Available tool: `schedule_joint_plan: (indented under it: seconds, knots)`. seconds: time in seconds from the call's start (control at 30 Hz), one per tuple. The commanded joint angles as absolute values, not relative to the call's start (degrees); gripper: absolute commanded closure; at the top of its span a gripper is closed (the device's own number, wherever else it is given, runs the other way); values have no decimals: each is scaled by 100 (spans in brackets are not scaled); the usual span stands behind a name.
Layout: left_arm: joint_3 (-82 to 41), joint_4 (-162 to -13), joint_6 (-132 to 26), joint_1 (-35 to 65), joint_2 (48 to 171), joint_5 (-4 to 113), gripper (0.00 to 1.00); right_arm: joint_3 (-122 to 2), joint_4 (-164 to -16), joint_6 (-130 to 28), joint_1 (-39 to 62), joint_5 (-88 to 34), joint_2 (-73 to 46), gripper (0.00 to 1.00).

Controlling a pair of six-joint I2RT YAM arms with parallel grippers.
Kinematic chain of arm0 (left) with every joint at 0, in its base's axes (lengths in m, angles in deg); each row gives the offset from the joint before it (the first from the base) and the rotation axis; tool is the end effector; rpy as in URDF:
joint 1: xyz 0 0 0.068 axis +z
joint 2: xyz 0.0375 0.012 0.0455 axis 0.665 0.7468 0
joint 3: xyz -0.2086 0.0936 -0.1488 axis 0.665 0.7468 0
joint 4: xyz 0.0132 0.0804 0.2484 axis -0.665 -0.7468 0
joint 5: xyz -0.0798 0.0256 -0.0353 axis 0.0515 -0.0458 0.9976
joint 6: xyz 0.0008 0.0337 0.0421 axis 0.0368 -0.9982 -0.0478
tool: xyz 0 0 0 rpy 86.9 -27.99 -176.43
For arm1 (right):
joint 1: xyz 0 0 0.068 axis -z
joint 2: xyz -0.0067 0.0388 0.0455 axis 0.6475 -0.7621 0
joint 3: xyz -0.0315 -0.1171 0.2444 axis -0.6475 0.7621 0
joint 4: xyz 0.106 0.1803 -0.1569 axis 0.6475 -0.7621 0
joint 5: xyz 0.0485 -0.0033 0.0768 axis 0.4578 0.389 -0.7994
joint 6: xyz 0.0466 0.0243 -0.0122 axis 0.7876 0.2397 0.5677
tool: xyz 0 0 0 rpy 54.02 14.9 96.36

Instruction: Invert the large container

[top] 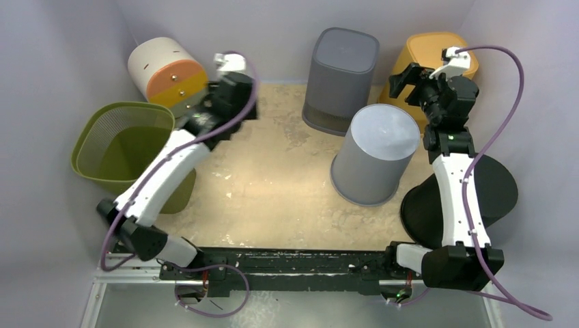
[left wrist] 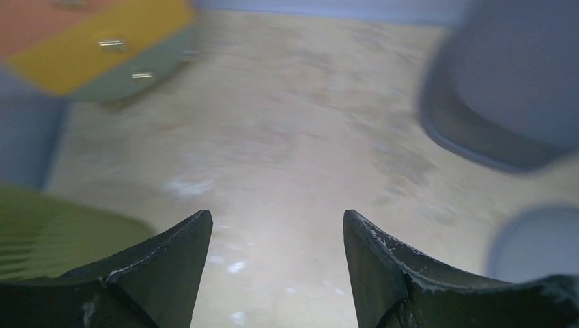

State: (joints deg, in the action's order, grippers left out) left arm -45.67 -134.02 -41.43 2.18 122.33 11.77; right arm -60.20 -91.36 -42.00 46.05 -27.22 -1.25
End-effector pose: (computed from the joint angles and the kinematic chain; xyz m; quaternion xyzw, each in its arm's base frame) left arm 0.2655 -0.1929 0.4183 -0.0174 0.8569 -0.0084 0.5151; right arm 0.2699 -0.0220 0.4568 0.0763 0.6747 0.1136 0.7253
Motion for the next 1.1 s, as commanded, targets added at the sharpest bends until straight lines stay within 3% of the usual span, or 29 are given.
schedule_joint_plan:
  seconds: [0.0,0.4,0.73,1.07]
  knots:
    - [-4070,-13911,-4544,1467,11477,477,32,-5892,-8795,-4159,4600,-3089,-24,0]
    - [-4331,-14273,-4969,2245,11040,87,32,-5290,-8767,-4305,4598,-3098,294,0]
    - [-3333,-14293,-4637,2592,10669,-238,32,-5130,-8756,-4295,4598,-3131,332,0]
    - [-2547,-14023,-4549,2676,10482,137,39,-5108,-8770,-4304,4598,-3050,385,0]
